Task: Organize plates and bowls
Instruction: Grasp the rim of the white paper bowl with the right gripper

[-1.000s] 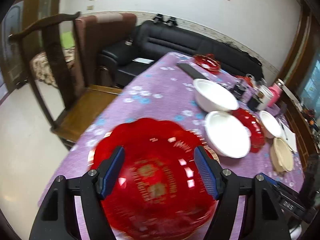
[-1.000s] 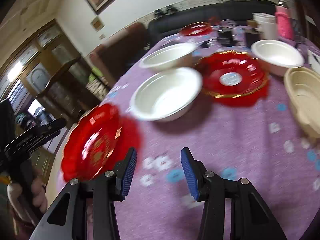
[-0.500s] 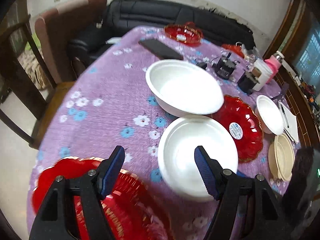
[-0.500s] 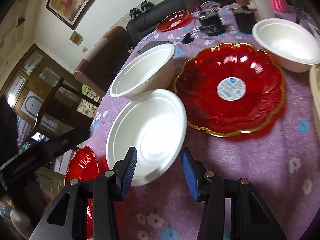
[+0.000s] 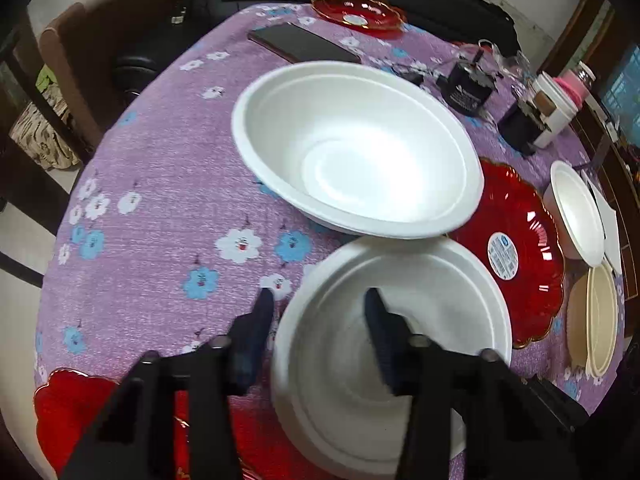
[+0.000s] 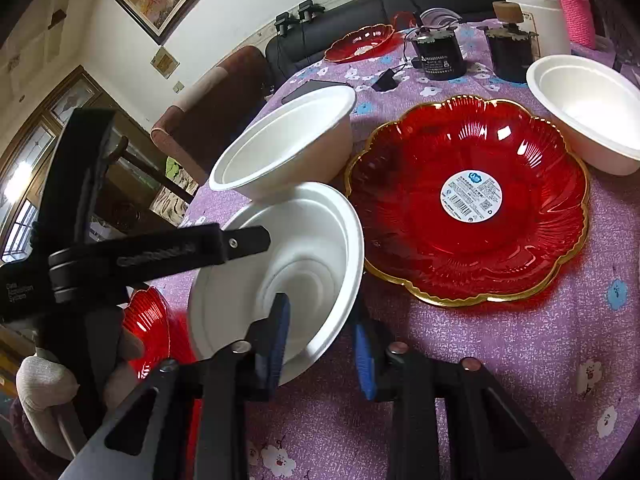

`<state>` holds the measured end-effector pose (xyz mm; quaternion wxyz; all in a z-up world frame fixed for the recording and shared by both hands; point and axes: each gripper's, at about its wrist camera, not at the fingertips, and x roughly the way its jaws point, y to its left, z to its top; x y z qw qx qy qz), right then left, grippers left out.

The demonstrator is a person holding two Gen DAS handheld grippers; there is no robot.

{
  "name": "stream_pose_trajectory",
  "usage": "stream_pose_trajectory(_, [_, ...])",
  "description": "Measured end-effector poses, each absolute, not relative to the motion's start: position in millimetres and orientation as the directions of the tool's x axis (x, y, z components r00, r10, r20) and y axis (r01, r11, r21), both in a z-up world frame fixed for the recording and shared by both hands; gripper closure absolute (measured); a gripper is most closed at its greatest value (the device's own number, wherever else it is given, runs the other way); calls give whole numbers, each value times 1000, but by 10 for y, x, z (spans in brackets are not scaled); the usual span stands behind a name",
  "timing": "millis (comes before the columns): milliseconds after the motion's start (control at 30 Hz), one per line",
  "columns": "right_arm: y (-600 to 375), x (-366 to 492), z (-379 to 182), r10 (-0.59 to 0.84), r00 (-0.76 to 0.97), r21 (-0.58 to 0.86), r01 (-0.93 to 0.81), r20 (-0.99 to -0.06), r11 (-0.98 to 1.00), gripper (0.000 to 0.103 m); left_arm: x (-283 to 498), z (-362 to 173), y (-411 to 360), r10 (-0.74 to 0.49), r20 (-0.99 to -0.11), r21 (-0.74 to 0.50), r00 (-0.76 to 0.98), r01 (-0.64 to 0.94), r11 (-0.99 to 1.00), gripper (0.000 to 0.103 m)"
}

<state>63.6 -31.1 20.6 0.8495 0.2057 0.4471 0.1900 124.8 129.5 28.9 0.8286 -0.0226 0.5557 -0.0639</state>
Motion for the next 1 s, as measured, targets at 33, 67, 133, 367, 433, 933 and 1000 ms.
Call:
stream_pose_trajectory(33, [-321,635,203,509,529,523,-139,-679,841,73,1240,288,1282,-122,-918,-98,378,83,992,67])
stream_pose_trajectory(67, [-331,634,201,509,529,524,-136,-679,841,74,1231,294,1271,-118,-916,-91,383,87,992,68])
stream_pose_trajectory(133, [-345,635,198,503,533,522,-129,-680,843,75,1207,319,1262,-118,-913,-89,391,89,992,72])
stream_pose_trajectory(367, [-415,554,264,503,557,538,-116,-661,835,85,1058,487,1274,-132,-893,-102,430,92,991,79])
stream_pose_trajectory(433, [-426,506,320,502,573,536,-125,-648,835,86,980,541,1279,-129,-886,-99,445,91,991,79])
stream_pose_trajectory(933, [78,-111,807,538,647,419,-347,-541,839,87,184,957,1888,-135,-819,-179,558,-25,983,79])
stream_pose_trajectory(1000, [204,-229,847,542,647,385,-384,-536,839,87,78,1000,1983,-122,-806,-182,579,-46,982,79])
